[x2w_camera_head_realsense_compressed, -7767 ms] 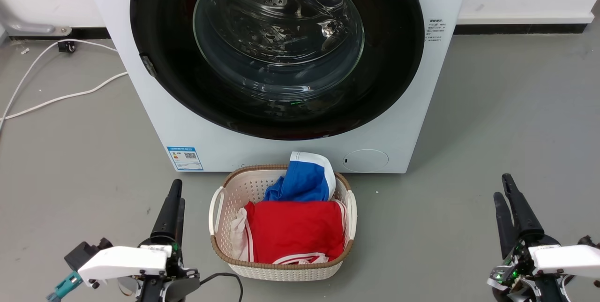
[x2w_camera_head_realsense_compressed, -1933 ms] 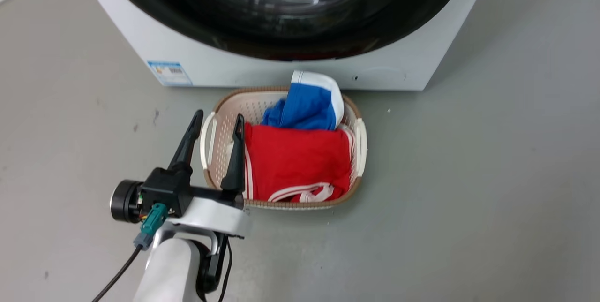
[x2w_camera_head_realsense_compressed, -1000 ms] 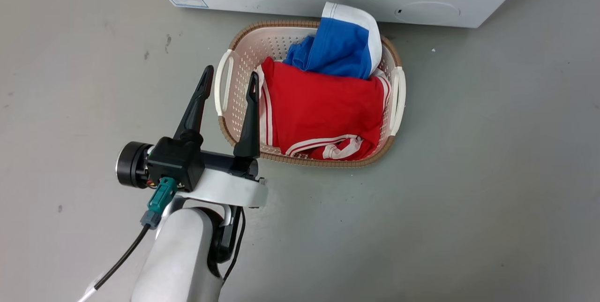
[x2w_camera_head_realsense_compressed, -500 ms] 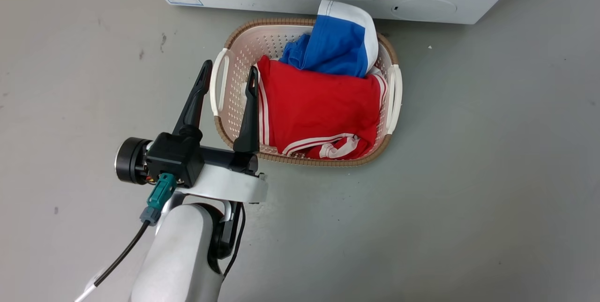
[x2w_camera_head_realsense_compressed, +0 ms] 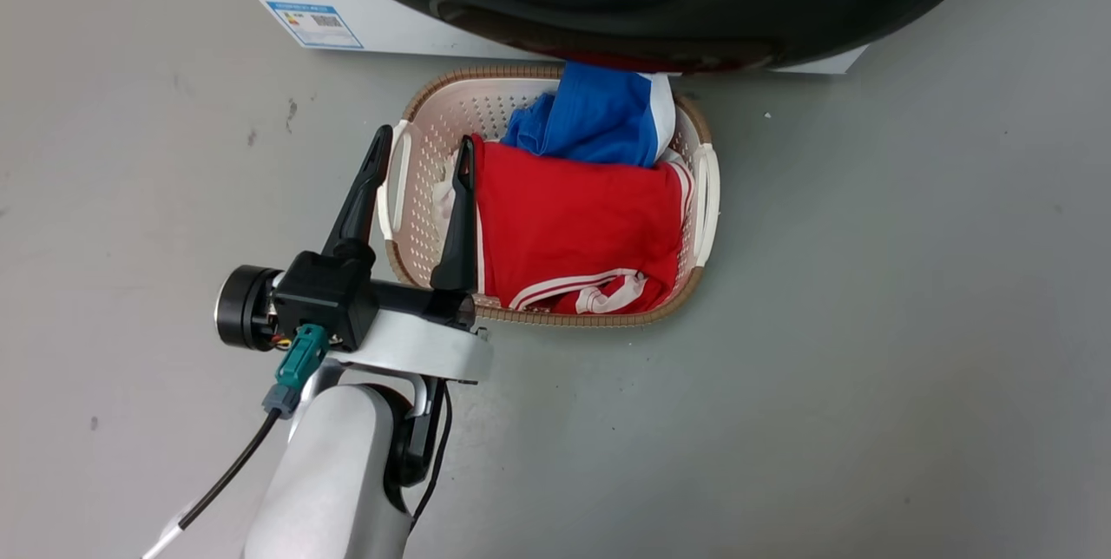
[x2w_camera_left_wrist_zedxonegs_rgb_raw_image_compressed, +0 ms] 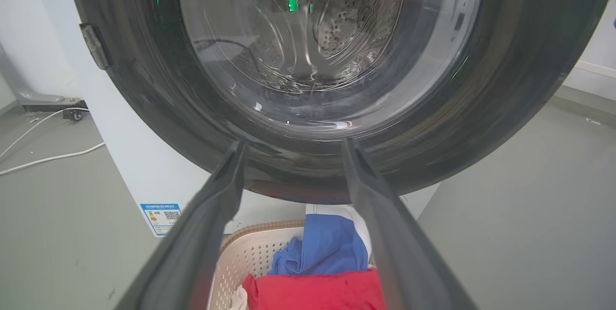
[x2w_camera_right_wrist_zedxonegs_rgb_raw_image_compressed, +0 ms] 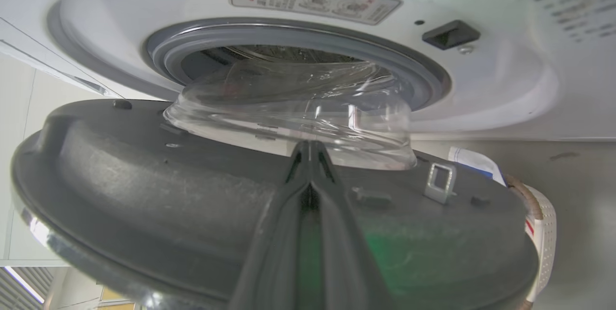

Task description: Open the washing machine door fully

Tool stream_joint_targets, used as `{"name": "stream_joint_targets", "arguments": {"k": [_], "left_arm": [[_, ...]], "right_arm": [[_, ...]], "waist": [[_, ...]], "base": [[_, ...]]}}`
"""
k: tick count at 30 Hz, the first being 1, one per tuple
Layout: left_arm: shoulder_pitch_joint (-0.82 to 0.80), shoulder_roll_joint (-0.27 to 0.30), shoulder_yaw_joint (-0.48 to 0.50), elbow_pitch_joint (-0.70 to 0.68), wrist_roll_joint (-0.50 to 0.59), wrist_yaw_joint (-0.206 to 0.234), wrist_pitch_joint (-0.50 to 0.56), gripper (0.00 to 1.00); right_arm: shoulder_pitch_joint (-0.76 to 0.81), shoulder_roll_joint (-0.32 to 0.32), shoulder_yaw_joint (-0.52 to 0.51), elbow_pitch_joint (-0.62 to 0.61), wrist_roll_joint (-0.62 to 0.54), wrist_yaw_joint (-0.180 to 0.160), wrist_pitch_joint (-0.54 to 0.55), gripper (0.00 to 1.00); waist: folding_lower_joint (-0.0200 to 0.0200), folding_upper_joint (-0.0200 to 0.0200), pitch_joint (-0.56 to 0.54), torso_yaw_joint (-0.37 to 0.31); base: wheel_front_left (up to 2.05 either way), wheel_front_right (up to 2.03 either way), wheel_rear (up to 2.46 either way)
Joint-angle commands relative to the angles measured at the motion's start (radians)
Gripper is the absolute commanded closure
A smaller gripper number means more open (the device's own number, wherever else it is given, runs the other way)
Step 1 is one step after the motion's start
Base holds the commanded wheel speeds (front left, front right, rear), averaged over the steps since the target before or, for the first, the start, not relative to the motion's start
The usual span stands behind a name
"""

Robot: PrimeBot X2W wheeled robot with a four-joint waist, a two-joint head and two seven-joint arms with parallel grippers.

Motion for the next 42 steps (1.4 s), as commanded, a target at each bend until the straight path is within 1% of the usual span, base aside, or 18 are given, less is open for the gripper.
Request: {"name": "stream_joint_targets", "arguments": {"k": [1,8,9,16,21,30,36,42], "left_arm": [[0.014,0.0,0.002,0.003,-0.004,-0.003,-0.002,0.0],[0.031,0.0,0.001,0.014,-0.008,-0.006,-0.002,0.0],[0.04,0.0,0.002,0.019,-0.011,-0.008,-0.002,0.0],[0.072,0.0,0.005,0.032,-0.012,-0.016,-0.002,0.0],[0.1,0.0,0.002,0.044,-0.017,-0.018,-0.002,0.0],[0.155,0.0,-0.004,0.059,-0.028,-0.026,-0.002,0.0],[0.193,0.0,-0.013,0.07,-0.026,-0.034,-0.002,0.0],[0.224,0.0,-0.022,0.077,-0.032,-0.042,-0.002,0.0]], "right_arm": [[0.023,0.006,0.004,-0.014,0.004,0.0,0.013,1.0],[0.094,-0.002,0.007,-0.068,0.022,0.0,0.106,1.0],[0.132,-0.001,0.009,-0.091,0.032,0.0,0.149,1.0],[0.246,0.007,0.026,-0.167,0.045,0.0,0.24,1.0],[0.347,0.019,0.031,-0.238,0.062,0.0,0.289,1.0],[0.552,0.049,0.037,-0.381,0.102,0.0,0.353,1.0],[0.685,0.081,0.056,-0.478,0.109,0.0,0.359,1.0],[0.788,0.114,0.074,-0.538,0.115,0.0,0.359,1.0]], "waist": [[0.0,0.0,-0.011,-0.003],[0.0,0.0,-0.057,-0.01],[0.0,0.0,-0.081,-0.011],[0.0,0.0,-0.132,-0.009],[0.0,0.0,-0.179,0.006],[0.0,0.0,-0.278,0.065],[0.0,0.0,-0.332,0.115],[0.0,0.0,-0.37,0.163]], "base": [[0.0,0.0,0.0],[0.0,0.0,0.0],[0.0,0.0,0.0],[0.0,0.0,0.0],[0.0,0.0,0.0],[0.0,0.0,0.0],[0.0,0.0,0.0],[0.0,0.0,0.0]]}}
